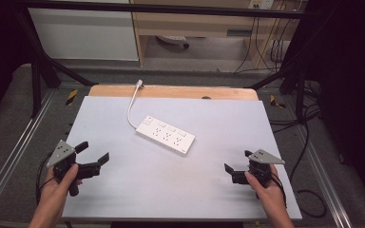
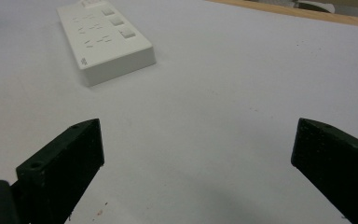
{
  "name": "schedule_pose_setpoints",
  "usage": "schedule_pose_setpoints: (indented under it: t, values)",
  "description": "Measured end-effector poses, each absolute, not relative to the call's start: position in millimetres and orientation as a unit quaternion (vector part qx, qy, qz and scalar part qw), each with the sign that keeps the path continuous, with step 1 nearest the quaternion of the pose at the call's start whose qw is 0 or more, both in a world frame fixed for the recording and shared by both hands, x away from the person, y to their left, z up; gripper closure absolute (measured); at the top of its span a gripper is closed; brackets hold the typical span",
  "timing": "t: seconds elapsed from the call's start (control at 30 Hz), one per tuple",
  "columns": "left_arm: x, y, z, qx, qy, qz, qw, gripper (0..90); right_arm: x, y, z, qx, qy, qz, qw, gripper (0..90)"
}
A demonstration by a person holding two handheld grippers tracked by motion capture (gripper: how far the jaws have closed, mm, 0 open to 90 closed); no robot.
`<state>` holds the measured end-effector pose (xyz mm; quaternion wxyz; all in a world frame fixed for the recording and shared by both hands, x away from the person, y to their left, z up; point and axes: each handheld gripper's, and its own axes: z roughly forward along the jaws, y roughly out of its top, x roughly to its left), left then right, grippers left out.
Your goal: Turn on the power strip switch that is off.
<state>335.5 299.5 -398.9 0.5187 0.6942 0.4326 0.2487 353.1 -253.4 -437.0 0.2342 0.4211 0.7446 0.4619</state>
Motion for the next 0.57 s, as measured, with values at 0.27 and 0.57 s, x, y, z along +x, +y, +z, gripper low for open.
schedule_pose_setpoints:
  t: [0.27,0.57]
  values:
    - [325,284,-427,0.725,0.422,0.212,0.502,7.6,355,-256,-441,0.427,0.748,0.447,0.241,3.0]
    - [320,262,-443,0.783,0.401,0.186,0.437,7.0,367,-251,-456,0.447,0.765,0.394,0.245,2.9]
